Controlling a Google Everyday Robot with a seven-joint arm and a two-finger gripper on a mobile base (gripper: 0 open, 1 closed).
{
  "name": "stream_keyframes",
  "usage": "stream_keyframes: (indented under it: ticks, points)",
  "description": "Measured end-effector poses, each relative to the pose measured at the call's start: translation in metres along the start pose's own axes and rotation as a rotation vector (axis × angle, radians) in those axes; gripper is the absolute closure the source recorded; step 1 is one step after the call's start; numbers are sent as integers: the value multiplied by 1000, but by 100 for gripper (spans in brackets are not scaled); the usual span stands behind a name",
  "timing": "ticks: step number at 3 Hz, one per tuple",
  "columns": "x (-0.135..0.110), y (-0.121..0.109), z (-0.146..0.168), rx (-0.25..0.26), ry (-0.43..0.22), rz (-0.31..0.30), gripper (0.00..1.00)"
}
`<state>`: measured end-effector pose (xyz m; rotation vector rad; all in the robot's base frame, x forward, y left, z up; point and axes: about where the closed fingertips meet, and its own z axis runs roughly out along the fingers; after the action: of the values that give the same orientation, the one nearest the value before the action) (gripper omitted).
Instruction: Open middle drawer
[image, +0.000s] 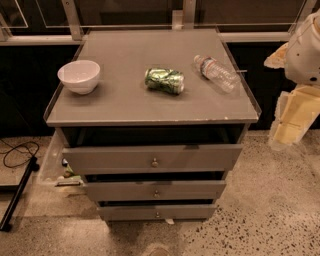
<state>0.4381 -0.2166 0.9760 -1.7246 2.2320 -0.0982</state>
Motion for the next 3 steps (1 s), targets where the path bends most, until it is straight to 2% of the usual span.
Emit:
stream_keyframes:
  ticks: [1, 2, 3]
  points:
    - [0, 1, 3, -1, 0, 3, 0]
    - [8, 12, 29, -26, -11, 15, 0]
    - [25, 29, 77, -56, -37, 14, 0]
